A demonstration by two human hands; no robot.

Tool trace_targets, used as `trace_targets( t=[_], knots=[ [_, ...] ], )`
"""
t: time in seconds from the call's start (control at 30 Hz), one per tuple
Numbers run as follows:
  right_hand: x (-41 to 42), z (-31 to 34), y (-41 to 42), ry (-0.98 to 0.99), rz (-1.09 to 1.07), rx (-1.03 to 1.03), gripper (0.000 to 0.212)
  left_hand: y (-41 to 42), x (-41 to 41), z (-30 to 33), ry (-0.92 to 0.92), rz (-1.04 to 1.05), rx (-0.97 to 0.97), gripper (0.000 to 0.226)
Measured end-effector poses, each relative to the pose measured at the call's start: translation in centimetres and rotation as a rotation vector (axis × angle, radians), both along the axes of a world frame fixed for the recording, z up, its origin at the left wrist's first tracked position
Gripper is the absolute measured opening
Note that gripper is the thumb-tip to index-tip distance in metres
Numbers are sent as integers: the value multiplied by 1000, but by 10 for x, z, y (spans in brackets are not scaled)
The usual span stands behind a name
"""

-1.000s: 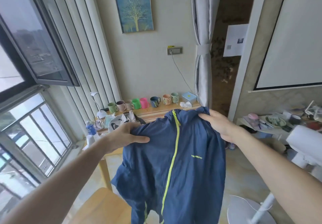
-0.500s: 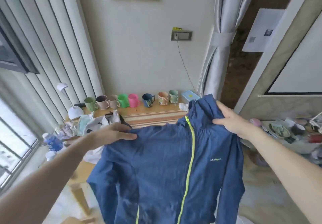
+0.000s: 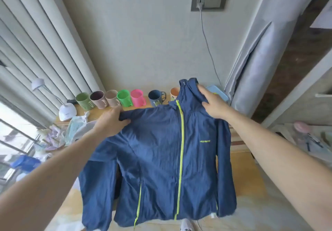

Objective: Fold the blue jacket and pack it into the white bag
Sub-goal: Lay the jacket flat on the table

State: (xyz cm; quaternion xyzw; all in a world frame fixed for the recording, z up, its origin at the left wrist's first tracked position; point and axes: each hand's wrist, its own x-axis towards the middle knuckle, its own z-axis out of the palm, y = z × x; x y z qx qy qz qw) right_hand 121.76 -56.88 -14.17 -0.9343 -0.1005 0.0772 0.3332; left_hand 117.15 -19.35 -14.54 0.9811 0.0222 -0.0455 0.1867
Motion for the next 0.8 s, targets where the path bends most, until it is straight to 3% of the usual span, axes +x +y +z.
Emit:
trace_targets(
  t=[0.17, 0.3, 0.4, 0.47, 0.57, 0.67, 0.8],
  knots=[
    [50, -120, -3, 148, 16, 5, 70, -11, 45, -92, 139, 15, 301, 50],
    [53, -193, -16, 267, -138, -34, 69, -30, 53, -152, 228, -47, 574, 65],
    [44, -224, -28, 292, -277, -70, 80, -44, 64, -192, 172, -125, 575, 69],
    [32, -236, -36, 401, -323, -88, 100, -52, 72, -214, 141, -138, 511, 62],
    [10, -252, -47, 575, -316, -222, 116, -50, 82, -237, 237, -116, 441, 58],
    [4, -278, -61, 533, -335, -324, 75, -42, 81, -252, 388, -212, 388, 37],
    [20, -280, -80, 383, -506, -317, 34, -42, 73, -263, 146, -101, 299, 21]
  ],
)
